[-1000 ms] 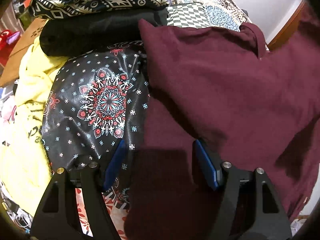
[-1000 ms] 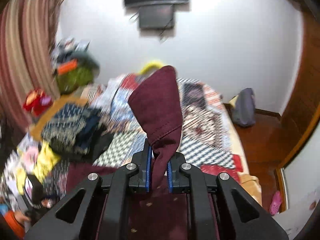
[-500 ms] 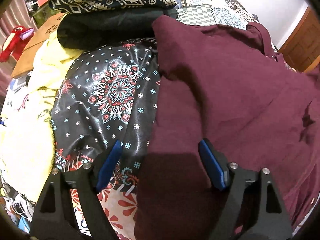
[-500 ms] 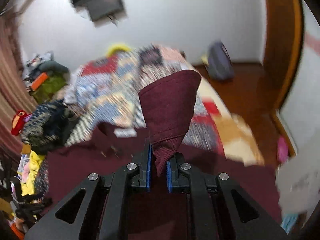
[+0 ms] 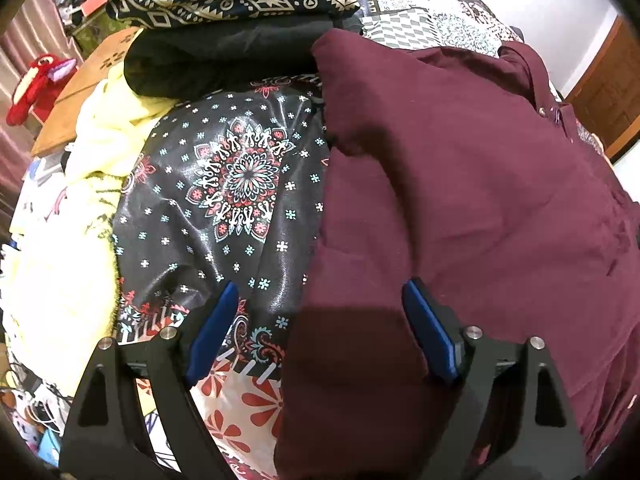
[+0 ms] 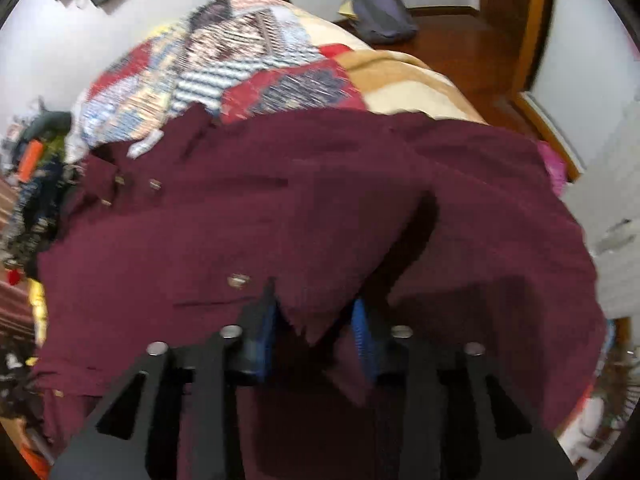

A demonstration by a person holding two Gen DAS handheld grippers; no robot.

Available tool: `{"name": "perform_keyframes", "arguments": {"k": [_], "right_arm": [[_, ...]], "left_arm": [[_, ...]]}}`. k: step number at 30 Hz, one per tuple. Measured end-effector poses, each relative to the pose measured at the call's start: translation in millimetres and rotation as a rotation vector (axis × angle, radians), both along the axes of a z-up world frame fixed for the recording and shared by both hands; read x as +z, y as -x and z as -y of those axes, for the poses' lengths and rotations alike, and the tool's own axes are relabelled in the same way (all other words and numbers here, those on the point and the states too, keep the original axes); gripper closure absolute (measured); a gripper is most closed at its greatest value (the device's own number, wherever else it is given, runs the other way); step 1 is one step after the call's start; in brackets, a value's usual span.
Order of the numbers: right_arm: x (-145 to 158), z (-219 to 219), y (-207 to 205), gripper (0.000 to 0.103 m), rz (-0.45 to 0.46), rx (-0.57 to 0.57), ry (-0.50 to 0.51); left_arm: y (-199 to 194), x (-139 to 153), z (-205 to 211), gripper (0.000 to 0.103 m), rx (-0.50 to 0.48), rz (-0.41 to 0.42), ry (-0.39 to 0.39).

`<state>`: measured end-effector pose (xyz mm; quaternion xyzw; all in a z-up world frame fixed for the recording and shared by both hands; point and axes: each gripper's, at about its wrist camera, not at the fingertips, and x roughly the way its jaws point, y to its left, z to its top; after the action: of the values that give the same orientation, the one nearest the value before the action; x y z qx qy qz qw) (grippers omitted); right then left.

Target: Fold large clothes

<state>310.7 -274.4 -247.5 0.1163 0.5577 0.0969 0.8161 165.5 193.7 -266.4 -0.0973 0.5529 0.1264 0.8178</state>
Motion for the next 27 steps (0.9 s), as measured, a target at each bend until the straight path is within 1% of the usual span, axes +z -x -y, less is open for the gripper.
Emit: {"name": "perform_keyframes", "arguments": {"k": [1,3,7,9,12,13,14,15,16,18,20,21,23,25,27], "right_arm": [[0.5,4.2,2.6,0.062,0.002,-0.005,0.014],[1.5,10.4,7.3,0.061,0.007,-0.003,0.023],[16.5,18.0,13.1,0.061,0.032,0.007,0.092],[22.1,20.3,13.9,0.060,0.050,0.000,0.111],[35.3,25.7,15.9,0.060,0.090,-0.029,0.102],[39.5,27.1,16.1,0.057,0.111,-0.042,0.110],[41.7,25.0,14.9,0.051,0.125,-0.043,0.121],[42.8,21.2,14.3,0.048,0.133,-0.042,0.130],[40.6,20.4,14.0,0.045,0.139,-0.039,0.144],[31.6,10.7,8.0,0.045,0.121,-0.026,0.173],[15.1,11.9,8.6,0.045,0.079,-0.011,0.224],[10.6,12.5,9.6,0.045,0.063,-0.007,0.230],[-0.1,22.8,16.6,0.043,0.037,-0.013,0.191],[-1.7,35.2,26.0,0.041,0.050,-0.033,0.142],[-0.2,41.1,31.5,0.040,0.049,-0.035,0.113]], "left_arm": [[0.0,1.2,1.0,0.018,-0.005,-0.004,-0.011],[-0.7,4.1,3.3,0.018,-0.021,-0.012,-0.033],[0.0,18.2,9.3,0.019,-0.060,-0.005,-0.085],[0.7,31.1,11.8,0.019,-0.075,0.022,-0.105],[0.3,56.6,14.7,0.019,-0.091,0.082,-0.124],[-1.0,65.3,16.8,0.019,-0.096,0.104,-0.130],[-3.3,76.7,20.1,0.019,-0.106,0.132,-0.135],[-5.7,84.0,22.5,0.019,-0.115,0.151,-0.135],[-9.1,92.0,26.5,0.019,-0.128,0.173,-0.132],[-18.0,105.9,35.4,0.019,-0.156,0.214,-0.122],[-28.1,113.6,47.8,0.019,-0.185,0.232,-0.126],[-34.1,115.2,55.8,0.019,-0.202,0.236,-0.131],[-43.5,115.3,72.5,0.019,-0.233,0.236,-0.129],[-53.5,112.3,89.3,0.019,-0.274,0.229,-0.115],[-62.5,106.5,107.8,0.019,-0.316,0.217,-0.106]]}}
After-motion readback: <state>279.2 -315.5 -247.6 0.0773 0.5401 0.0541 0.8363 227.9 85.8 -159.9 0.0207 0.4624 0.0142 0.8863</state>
